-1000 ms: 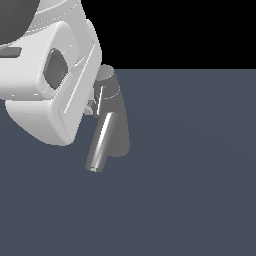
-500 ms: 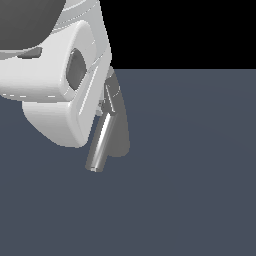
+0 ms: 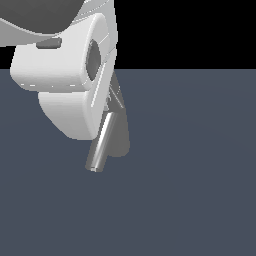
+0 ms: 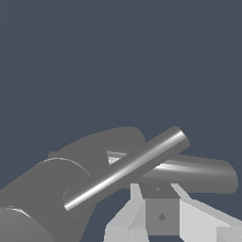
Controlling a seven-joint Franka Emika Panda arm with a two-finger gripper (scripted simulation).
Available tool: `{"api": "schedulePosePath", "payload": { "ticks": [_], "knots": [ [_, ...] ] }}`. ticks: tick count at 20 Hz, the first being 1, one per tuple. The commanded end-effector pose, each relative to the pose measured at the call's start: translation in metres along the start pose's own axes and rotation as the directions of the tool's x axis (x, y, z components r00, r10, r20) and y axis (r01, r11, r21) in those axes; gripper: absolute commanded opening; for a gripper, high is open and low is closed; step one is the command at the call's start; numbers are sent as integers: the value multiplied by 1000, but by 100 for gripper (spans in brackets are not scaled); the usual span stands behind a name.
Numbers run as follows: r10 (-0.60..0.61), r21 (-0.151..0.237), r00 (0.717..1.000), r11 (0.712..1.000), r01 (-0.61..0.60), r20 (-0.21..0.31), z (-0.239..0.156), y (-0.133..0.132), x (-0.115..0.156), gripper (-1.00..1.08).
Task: Turn on the faucet by rotating a designated handle.
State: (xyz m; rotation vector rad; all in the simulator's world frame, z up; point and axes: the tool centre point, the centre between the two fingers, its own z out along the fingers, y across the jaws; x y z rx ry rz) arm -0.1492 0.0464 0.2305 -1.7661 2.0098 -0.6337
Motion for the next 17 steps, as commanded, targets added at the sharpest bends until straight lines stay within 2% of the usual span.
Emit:
{"api": "schedulePosePath", "payload": {
  "ticks": [1,17],
  "knots": [
    [34,-2,999,999,-34,-16,1,-5,19,-100],
    [51,-11,998,999,-52,-28,3,-28,64,-100]
  ]
}}
